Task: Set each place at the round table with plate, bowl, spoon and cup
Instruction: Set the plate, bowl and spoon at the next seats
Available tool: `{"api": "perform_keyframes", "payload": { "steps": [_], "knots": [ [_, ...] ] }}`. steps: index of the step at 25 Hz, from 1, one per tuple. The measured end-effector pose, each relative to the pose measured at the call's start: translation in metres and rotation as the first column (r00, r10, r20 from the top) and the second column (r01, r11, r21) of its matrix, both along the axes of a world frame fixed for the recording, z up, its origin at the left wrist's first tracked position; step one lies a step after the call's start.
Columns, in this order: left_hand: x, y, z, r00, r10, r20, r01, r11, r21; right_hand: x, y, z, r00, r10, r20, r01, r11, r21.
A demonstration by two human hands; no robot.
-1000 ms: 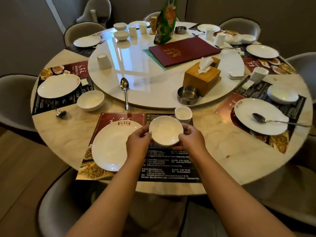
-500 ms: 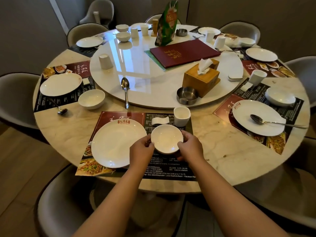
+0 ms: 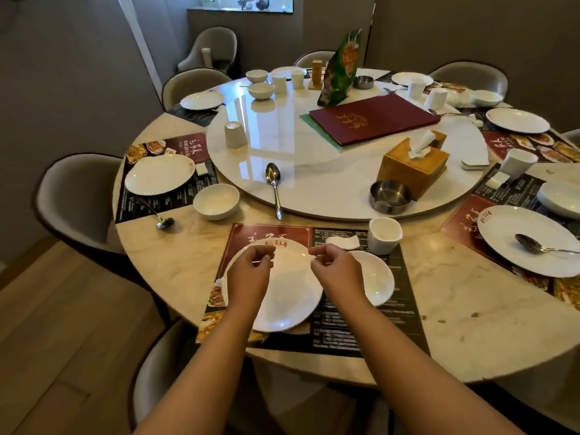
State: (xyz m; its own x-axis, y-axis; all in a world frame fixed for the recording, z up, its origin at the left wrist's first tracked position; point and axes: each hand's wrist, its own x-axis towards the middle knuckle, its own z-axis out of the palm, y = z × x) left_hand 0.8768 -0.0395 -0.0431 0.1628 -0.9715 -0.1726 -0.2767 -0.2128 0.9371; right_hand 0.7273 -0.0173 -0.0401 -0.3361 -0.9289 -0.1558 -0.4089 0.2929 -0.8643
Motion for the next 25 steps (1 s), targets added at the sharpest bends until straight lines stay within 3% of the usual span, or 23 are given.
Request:
{"api": "perform_keyframes", "payload": {
  "steps": [8,15,19,25],
  "knots": [
    [0.083,-0.073,-0.027,0.986,-0.133,0.096,0.126,0.989,0.082,0.082,-0.104,-0.017,0.956,-0.273,0.105,0.276,0.961,-0.014],
    [0.094,-0.088,-0.05,0.943,-0.32,0.087,0.311,0.945,0.102,0.076,-0.176,-0.044,0.825,-0.49,0.281,0.459,0.872,0.171],
    [0.098,-0.093,-0.052,0.932,-0.355,0.073,0.346,0.932,0.113,0.073,-0.18,-0.039,0.687,-0.519,0.509,0.469,0.851,0.236],
    [0.101,-0.078,-0.041,0.94,-0.333,0.08,0.322,0.939,0.124,0.073,-0.101,-0.012,0.685,-0.524,0.506,0.496,0.844,0.203]
  ]
}}
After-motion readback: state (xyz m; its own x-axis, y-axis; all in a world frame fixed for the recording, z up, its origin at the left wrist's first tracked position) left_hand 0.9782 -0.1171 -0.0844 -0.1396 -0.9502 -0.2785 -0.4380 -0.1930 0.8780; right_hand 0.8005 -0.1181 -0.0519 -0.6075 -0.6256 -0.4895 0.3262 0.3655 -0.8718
